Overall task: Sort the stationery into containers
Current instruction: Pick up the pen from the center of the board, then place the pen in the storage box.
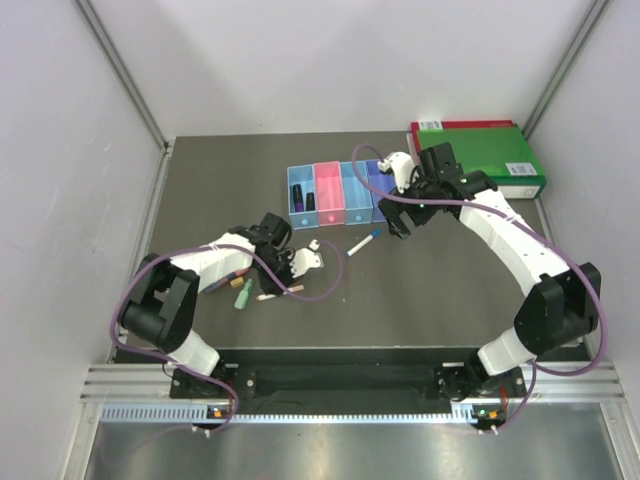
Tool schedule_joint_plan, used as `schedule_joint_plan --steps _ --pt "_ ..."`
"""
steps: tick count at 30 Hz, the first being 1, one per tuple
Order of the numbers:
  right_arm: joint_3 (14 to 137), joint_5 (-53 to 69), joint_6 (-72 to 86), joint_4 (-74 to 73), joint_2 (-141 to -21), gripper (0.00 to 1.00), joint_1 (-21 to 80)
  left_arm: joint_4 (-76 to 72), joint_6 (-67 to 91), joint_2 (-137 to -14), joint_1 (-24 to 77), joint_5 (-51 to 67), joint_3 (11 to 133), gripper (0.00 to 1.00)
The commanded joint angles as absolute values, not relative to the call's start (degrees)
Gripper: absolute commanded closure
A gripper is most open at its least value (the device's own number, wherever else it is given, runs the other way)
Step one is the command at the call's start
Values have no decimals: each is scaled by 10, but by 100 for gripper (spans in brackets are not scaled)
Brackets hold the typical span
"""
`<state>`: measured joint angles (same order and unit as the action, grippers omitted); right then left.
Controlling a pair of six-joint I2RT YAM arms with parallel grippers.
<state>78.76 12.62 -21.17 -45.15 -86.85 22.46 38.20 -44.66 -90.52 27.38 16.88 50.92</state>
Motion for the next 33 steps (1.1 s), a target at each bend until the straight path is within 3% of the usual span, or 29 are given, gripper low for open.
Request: schedule_joint_plan --steps 1,14,23,33 --pt "791 114 -206 -432 -869 0 234 355 -435 -919 281 180 505 100" --pt "742 167 -151 -436 -871 0 235 400 -306 -797 282 215 670 100" --pt "776 192 -163 -457 -933 1 246 253 -271 -654 283 110 643 100" --pt "827 138 -136 -447 -1019 4 312 218 -273 -584 282 39 642 100"
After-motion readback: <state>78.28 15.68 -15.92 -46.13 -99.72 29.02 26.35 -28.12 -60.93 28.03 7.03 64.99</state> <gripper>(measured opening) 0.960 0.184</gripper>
